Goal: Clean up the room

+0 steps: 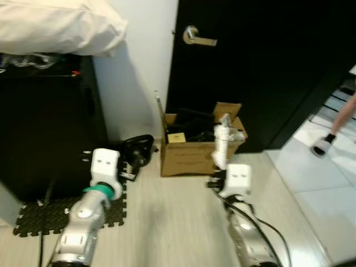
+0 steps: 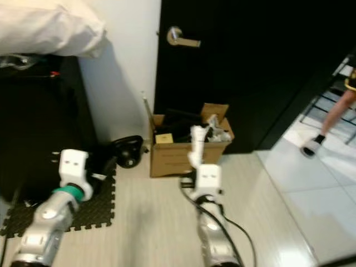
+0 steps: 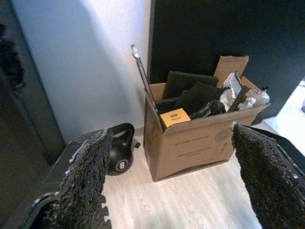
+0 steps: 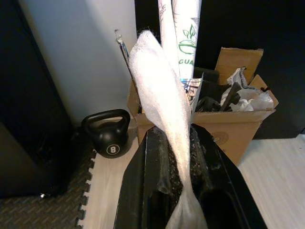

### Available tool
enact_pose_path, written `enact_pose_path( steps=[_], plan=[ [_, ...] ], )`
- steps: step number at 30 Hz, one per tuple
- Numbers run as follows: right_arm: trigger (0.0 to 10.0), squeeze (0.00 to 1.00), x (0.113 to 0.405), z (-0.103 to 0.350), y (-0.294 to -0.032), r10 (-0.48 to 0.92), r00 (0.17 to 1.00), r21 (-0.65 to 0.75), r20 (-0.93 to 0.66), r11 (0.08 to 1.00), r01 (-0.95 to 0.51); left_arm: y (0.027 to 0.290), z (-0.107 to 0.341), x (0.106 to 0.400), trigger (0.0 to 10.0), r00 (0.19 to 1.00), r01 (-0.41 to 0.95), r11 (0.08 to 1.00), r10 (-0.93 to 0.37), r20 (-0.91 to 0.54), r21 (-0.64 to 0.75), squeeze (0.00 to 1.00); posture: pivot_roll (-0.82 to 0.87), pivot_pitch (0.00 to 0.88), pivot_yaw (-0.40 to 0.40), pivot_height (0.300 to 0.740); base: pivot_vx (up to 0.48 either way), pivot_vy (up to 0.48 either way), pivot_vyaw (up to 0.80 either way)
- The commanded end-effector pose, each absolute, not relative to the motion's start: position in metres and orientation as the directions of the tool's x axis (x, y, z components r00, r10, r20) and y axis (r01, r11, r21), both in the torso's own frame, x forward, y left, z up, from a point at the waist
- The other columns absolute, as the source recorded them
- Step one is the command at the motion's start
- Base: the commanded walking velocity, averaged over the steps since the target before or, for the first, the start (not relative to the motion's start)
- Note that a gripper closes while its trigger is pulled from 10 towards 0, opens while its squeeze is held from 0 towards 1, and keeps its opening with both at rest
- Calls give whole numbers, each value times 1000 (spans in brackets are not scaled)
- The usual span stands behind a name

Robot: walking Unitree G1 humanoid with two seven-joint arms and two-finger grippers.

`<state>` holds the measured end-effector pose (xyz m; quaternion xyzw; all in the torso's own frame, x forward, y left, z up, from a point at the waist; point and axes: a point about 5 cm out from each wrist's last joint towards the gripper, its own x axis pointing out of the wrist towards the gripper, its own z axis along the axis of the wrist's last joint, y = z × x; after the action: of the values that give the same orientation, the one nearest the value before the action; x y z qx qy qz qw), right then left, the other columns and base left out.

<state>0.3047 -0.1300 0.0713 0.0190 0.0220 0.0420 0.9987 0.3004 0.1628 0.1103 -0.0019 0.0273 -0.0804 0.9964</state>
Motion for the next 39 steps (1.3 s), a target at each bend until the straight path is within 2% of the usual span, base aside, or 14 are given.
enact_pose_path(
  steps=[1, 18, 39],
  plan=[
    [10000, 0, 303, 67, -140, 58, 996, 51, -61, 997, -55, 156, 107, 299, 10000, 982, 179, 984, -180, -62, -22, 0, 87, 16, -2, 740, 352, 0, -800],
    [10000, 0, 303, 68, -141, 64, 996, 48, -63, 997, -61, 155, 107, 299, 10000, 982, 176, 984, -177, -62, -28, 0, 86, 18, -8, 740, 353, 0, -800],
    [10000, 0, 307, 65, -142, 75, 993, 15, -94, 997, -74, 162, 113, 304, 10000, 987, 156, 988, -157, -47, -11, 0, 94, 46, -31, 740, 351, 0, 0]
  ],
)
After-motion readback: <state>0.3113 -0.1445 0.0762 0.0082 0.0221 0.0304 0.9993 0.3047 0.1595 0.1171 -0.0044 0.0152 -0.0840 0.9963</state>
